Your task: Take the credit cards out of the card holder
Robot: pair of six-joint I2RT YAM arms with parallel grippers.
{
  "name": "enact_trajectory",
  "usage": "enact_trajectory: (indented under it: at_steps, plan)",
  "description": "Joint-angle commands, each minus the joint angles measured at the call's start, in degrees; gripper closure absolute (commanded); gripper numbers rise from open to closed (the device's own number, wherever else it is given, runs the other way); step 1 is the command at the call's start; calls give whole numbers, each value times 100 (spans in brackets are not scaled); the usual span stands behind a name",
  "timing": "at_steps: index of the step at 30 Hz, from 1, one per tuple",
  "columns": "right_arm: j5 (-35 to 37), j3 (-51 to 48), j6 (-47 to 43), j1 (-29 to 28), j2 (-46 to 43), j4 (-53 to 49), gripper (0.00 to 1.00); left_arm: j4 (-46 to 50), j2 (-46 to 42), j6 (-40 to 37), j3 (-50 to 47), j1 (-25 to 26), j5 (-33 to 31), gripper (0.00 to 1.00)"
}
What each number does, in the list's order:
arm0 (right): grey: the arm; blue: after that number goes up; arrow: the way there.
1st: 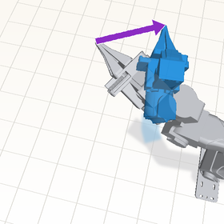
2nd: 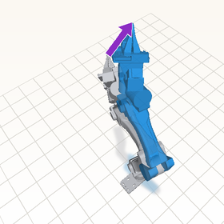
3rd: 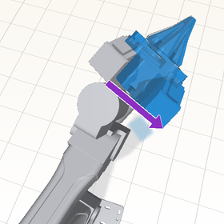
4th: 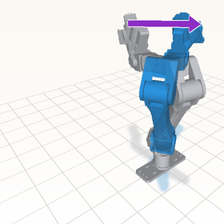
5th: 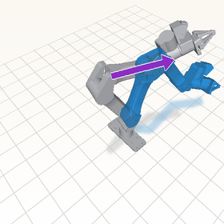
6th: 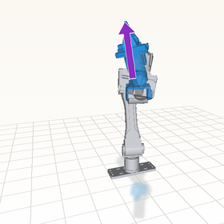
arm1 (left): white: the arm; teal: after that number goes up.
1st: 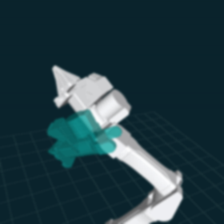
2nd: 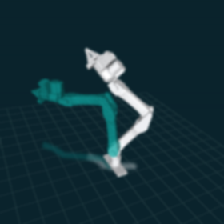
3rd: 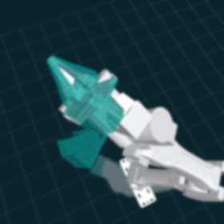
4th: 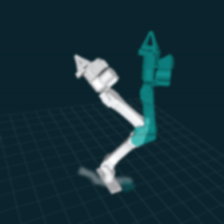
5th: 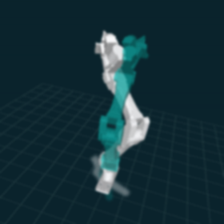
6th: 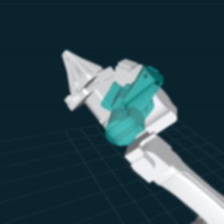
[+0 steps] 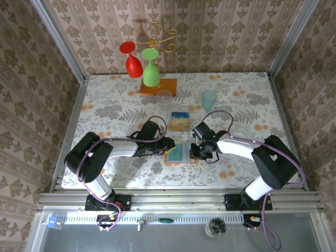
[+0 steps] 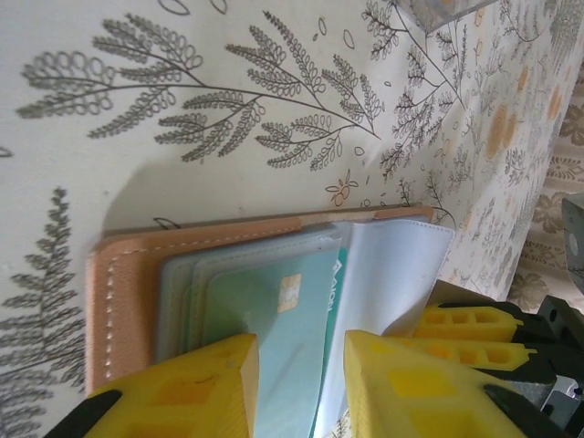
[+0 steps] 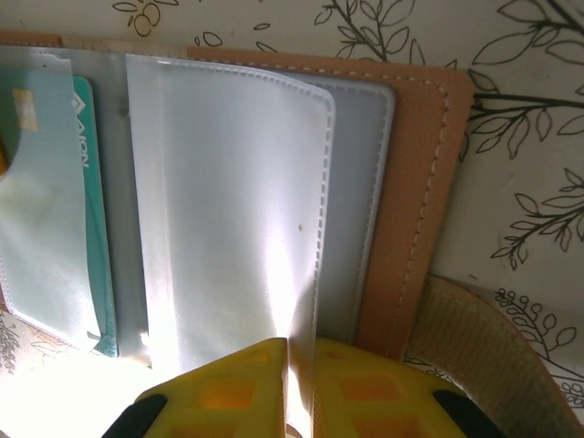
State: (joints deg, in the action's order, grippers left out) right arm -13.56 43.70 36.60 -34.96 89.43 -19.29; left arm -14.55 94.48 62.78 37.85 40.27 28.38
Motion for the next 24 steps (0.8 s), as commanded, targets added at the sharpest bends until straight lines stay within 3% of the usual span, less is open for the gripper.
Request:
enact_trajectory:
  at_steps: [1, 16, 24]
  plan:
    - [319, -145, -152, 33, 95, -97, 88, 462, -267, -161, -21, -81, -170, 69]
    - [630, -20, -368, 76, -42, -492, 87, 923, -596, -373, -41, -275, -193, 69]
    - [730, 63, -492, 112, -263, -770, 81, 907, -622, -338, -76, -266, -236, 69]
